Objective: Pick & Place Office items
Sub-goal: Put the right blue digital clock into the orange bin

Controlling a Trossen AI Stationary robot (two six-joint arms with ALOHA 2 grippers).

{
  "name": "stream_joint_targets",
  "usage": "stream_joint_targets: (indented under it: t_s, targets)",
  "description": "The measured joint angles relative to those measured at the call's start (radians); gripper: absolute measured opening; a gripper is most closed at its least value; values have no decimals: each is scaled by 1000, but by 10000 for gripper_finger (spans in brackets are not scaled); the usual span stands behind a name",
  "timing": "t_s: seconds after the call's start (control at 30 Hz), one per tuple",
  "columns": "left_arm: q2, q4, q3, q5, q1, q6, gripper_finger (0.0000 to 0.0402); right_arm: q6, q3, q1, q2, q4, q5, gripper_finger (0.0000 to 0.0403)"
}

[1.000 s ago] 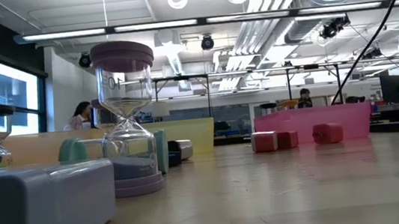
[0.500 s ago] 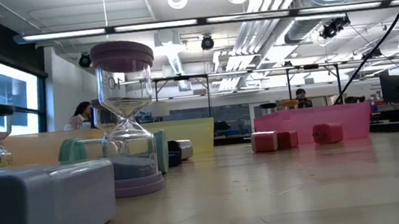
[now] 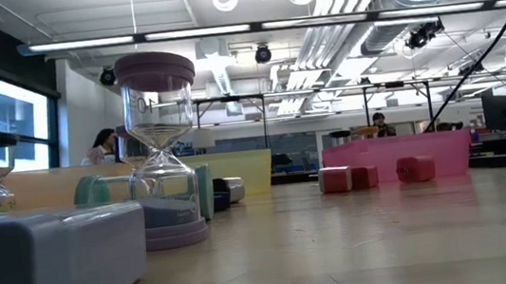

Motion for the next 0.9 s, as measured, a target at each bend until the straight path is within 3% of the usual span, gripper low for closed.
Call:
stream_joint_targets:
  t_s: [0.27, 0.6, 0.9]
  targets:
    - [32, 26, 0, 33, 27, -12, 264, -77, 0, -5, -27, -19, -37, 122]
    - [68, 86, 0, 30, 39, 62, 380, -117, 0, -42, -27, -31, -87, 122]
    - [77, 182, 0, 25, 40, 113, 388, -116, 0, -55, -27, -32, -110, 122]
